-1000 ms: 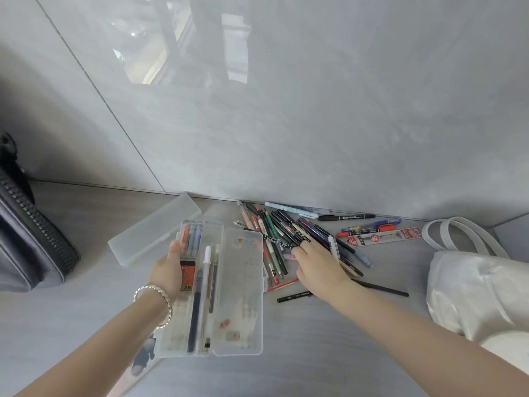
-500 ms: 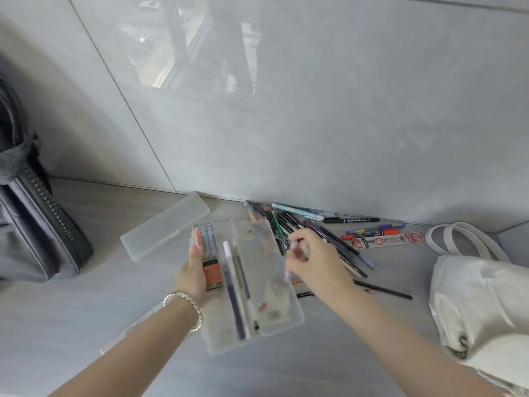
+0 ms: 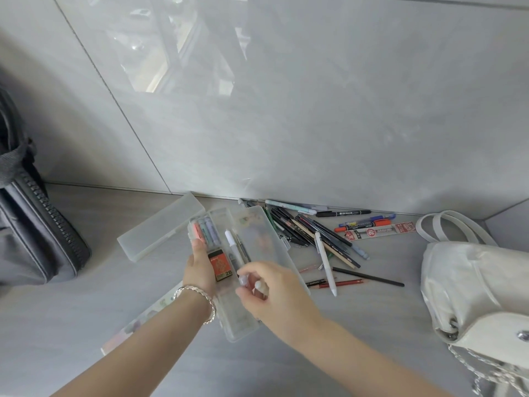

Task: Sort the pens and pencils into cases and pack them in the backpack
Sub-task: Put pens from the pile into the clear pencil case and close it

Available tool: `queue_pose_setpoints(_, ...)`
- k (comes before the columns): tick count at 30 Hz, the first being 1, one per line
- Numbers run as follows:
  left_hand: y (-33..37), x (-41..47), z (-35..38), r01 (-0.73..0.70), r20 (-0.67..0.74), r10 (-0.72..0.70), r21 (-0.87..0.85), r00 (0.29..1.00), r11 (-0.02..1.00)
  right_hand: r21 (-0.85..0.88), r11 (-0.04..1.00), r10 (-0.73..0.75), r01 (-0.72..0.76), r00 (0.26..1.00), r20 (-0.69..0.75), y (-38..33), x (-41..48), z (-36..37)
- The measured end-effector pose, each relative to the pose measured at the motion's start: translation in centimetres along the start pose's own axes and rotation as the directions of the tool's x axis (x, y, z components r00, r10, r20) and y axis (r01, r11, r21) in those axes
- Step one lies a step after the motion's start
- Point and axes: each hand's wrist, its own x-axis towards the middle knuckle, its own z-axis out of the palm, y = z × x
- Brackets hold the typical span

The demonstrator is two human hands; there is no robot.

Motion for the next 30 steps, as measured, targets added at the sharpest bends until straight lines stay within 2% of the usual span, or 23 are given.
queue_pose_setpoints(2, -0.4, 0.1, 0.2, -0.005, 0.013, 0.005, -0.011, 1.000, 1.000, -0.002, 1.000, -0.004, 0.005, 0.999, 0.046, -0.4, 0.1, 0.0)
queue_pose_setpoints(6, -1.5, 0.3, 0.5, -0.011, 0.028, 0.012, -0.058, 1.000, 0.998, -0.265, 0.964, 0.058, -0.009, 0.983, 0.176, -0.1, -0.2, 0.8)
queue_pose_setpoints(8, -1.6, 0.3, 0.5, -0.008, 0.042, 0.010, -0.047, 0.999, 0.999, -0.297, 0.954, 0.092, -0.037, 0.980, 0.176, 0.0, -0.5, 0.7)
queue_pose_setpoints(10, -1.5, 0.1, 0.6, -0.017, 0.040, 0.018, -0.037, 0.999, 0.999, -0.151, 0.986, 0.092, -0.075, 0.990, 0.107, -0.5, -0.7, 0.4)
queue_pose_setpoints(12, -1.8, 0.5, 0.7, -0.023, 0.047, 0.025, -0.028, 0.999, 0.999, 0.042, 0.998, 0.039, -0.039, 0.999, 0.017, -1.2, -0.6, 0.4)
queue_pose_setpoints(14, -1.1, -0.4, 0.9, -0.012, 0.059, 0.015, -0.060, 0.998, 0.998, 0.123, 0.992, -0.015, 0.017, 1.000, -0.013, -1.2, -0.3, 1.1)
queue_pose_setpoints(16, -0.1, -2.4, 0.9, 0.059, 0.082, -0.049, -0.129, 0.995, 0.990, 0.134, 0.989, -0.064, 0.065, 0.998, -0.014, -0.6, -0.3, 2.0)
queue_pose_setpoints(19, -0.3, -2.6, 0.6, 0.146, 0.153, -0.116, -0.202, 0.981, 0.968, 0.033, 0.983, -0.180, 0.179, 0.983, 0.028, 0.5, -0.6, 2.7)
queue_pose_setpoints(20, -0.5, -2.3, 0.6, 0.136, 0.169, -0.101, -0.215, 0.981, 0.967, 0.000, 0.977, -0.212, 0.212, 0.976, 0.050, 0.8, -0.7, 2.7)
queue_pose_setpoints(25, -0.5, -1.6, 1.3, 0.182, 0.240, -0.112, -0.292, 0.964, 0.939, -0.129, 0.950, -0.272, 0.285, 0.956, 0.105, 1.8, -0.6, 1.8)
queue_pose_setpoints(28, 0.0, -1.9, 1.8, 0.194, 0.280, -0.117, -0.267, 0.953, 0.944, -0.415, 0.821, -0.382, 0.393, 0.917, 0.112, 3.4, -0.9, 1.3)
queue_pose_setpoints(30, -0.1, -1.6, 2.1, 0.179, 0.272, -0.114, -0.229, 0.955, 0.957, -0.475, 0.775, -0.396, 0.417, 0.906, 0.150, 4.0, -1.3, 0.8)
